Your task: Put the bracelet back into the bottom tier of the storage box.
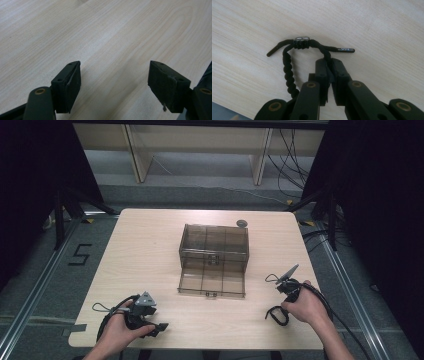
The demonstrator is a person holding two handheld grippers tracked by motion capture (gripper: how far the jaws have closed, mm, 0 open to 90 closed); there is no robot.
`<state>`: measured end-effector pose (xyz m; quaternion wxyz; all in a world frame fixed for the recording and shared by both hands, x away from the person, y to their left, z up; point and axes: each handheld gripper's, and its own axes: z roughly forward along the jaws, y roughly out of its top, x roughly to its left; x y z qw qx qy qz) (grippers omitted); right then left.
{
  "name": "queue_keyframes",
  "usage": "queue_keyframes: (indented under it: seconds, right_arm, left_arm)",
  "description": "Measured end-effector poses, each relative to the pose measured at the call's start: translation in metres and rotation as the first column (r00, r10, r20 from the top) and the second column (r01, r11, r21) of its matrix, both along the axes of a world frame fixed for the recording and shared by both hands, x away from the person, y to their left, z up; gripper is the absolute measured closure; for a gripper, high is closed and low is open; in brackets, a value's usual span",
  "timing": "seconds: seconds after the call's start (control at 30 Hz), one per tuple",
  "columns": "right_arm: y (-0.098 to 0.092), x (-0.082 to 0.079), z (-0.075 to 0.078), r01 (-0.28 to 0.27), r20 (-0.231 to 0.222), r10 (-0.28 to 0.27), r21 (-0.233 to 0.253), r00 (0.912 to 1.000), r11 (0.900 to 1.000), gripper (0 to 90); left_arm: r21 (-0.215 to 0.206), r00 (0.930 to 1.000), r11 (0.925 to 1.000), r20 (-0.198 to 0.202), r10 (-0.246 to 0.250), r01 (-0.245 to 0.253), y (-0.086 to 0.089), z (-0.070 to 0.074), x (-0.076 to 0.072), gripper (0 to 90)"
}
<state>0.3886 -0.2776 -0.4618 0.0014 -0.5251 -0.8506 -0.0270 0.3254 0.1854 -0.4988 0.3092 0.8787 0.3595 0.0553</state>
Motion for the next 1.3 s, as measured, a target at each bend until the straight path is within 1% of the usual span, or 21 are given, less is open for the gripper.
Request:
queue_keyframes:
  seconds: [0.13, 0.17, 0.2, 0.23, 0.3, 0.37, 0.4, 0.43, 0.47, 0.5, 0.53, 0.8, 0.87, 0.9, 0.93, 1.1, 1.13, 1.17, 1.23, 1.27, 1.3]
  right_arm:
    - [0.002, -0.001, 0.003, 0.033, -0.009, -0.033, -0.011, 0.9994, 0.999, 84.9]
    - [0.002, -0.002, 0.003, 0.049, -0.014, -0.049, 0.008, 0.9987, 0.999, 84.9]
    - [0.000, -0.001, 0.004, 0.030, -0.017, -0.030, 0.014, 0.9994, 0.999, 84.9]
    - [0.002, -0.003, 0.006, 0.035, 0.001, -0.035, 0.003, 0.9994, 0.999, 84.9]
    - [0.004, -0.003, 0.010, 0.048, -0.001, -0.048, 0.011, 0.9989, 0.999, 84.9]
    - [0.005, -0.004, 0.013, 0.046, 0.019, -0.046, 0.014, 0.9988, 0.999, 84.9]
    - [0.005, -0.004, 0.014, 0.044, 0.008, -0.044, 0.015, 0.9990, 0.999, 84.9]
    - [0.006, -0.004, 0.015, 0.051, 0.024, -0.051, 0.009, 0.9984, 0.999, 84.9]
    - [0.006, -0.004, 0.016, 0.044, 0.017, -0.045, 0.012, 0.9989, 0.999, 84.9]
    - [0.005, -0.003, 0.016, 0.028, 0.033, -0.029, 0.016, 0.9990, 0.999, 84.9]
    - [0.007, -0.004, 0.017, 0.049, 0.027, -0.050, 0.008, 0.9984, 0.999, 84.9]
    - [0.005, -0.003, 0.023, 0.073, 0.031, -0.074, 0.027, 0.9968, 0.997, 84.9]
    - [0.005, -0.002, 0.026, 0.071, 0.015, -0.071, 0.018, 0.9974, 0.997, 84.9]
    - [0.005, -0.003, 0.026, 0.078, 0.031, -0.079, 0.027, 0.9964, 0.997, 84.9]
    - [0.005, -0.003, 0.027, 0.082, 0.027, -0.083, 0.035, 0.9962, 0.996, 84.9]
    - [0.007, 0.001, 0.031, 0.081, 0.036, -0.083, 0.045, 0.9959, 0.996, 85.0]
    - [0.008, 0.001, 0.033, 0.081, 0.028, -0.082, 0.040, 0.9963, 0.996, 84.9]
    - [0.009, 0.002, 0.034, 0.081, 0.032, -0.082, 0.045, 0.9961, 0.996, 85.0]
    - [0.011, 0.003, 0.037, 0.078, 0.026, -0.079, 0.044, 0.9965, 0.996, 84.9]
    - [0.012, 0.002, 0.037, 0.083, 0.046, -0.085, 0.052, 0.9953, 0.995, 84.9]
    - [0.012, 0.004, 0.039, 0.074, 0.042, -0.076, 0.053, 0.9962, 0.996, 84.9]
  left_arm:
    - [-0.007, 1.0000, 1.0000, -0.005, 0.005, -0.005, 0.000, 0.000, 0.000, 26.7]
    - [-0.007, 1.0000, 1.0000, -0.004, 0.005, -0.005, 0.000, 0.000, -0.001, 26.7]
    - [-0.015, 0.9999, 0.9998, -0.003, 0.012, -0.012, 0.000, 0.000, -0.001, 26.7]
    - [-0.015, 0.9999, 0.9998, -0.003, 0.013, -0.013, 0.000, 0.000, -0.001, 26.7]
    - [-0.018, 0.9999, 0.9997, -0.007, 0.014, -0.014, 0.000, 0.000, -0.001, 26.7]
    - [-0.009, 0.9998, 0.9999, -0.018, 0.005, -0.005, 0.002, 0.001, 0.000, 26.7]
    - [-0.004, 0.9999, 0.9999, -0.006, 0.011, -0.011, 0.002, 0.001, 0.000, 26.7]
    - [0.000, 1.0000, 1.0000, -0.003, 0.009, -0.009, 0.002, 0.001, 0.001, 26.7]
    - [-0.002, 0.9999, 0.9999, -0.003, 0.010, -0.010, 0.002, 0.001, 0.000, 26.7]
    - [-0.005, 0.9999, 0.9999, 0.004, 0.014, -0.014, 0.002, 0.001, 0.000, 26.7]
    - [0.001, 0.9998, 0.9998, 0.000, 0.018, -0.018, 0.002, 0.001, 0.000, 26.7]
    - [0.012, 0.9999, 0.9998, -0.001, 0.014, -0.014, 0.002, 0.001, 0.000, 26.7]
    - [0.010, 0.9998, 0.9998, 0.000, 0.020, -0.020, 0.002, 0.001, 0.000, 26.7]
    - [0.007, 0.9998, 0.9998, 0.003, 0.020, -0.020, 0.002, 0.001, -0.001, 26.7]
    - [0.007, 0.9998, 0.9998, 0.003, 0.020, -0.020, 0.002, 0.001, 0.000, 26.7]
    - [0.001, 0.9998, 0.9998, 0.006, 0.018, -0.018, 0.002, 0.000, 0.000, 26.7]
    - [-0.004, 0.9999, 0.9999, 0.005, 0.011, -0.011, 0.002, 0.000, -0.001, 26.7]
    - [-0.006, 0.9999, 0.9999, -0.004, 0.011, -0.011, 0.002, 0.000, -0.001, 26.7]
    - [0.005, 1.0000, 1.0000, -0.003, 0.007, -0.007, 0.002, 0.001, -0.001, 26.7]
    - [0.014, 1.0000, 0.9999, 0.005, -0.003, 0.003, 0.002, 0.002, -0.001, 26.7]
    - [0.011, 1.0000, 0.9999, 0.005, 0.000, 0.000, 0.002, 0.002, -0.001, 26.7]
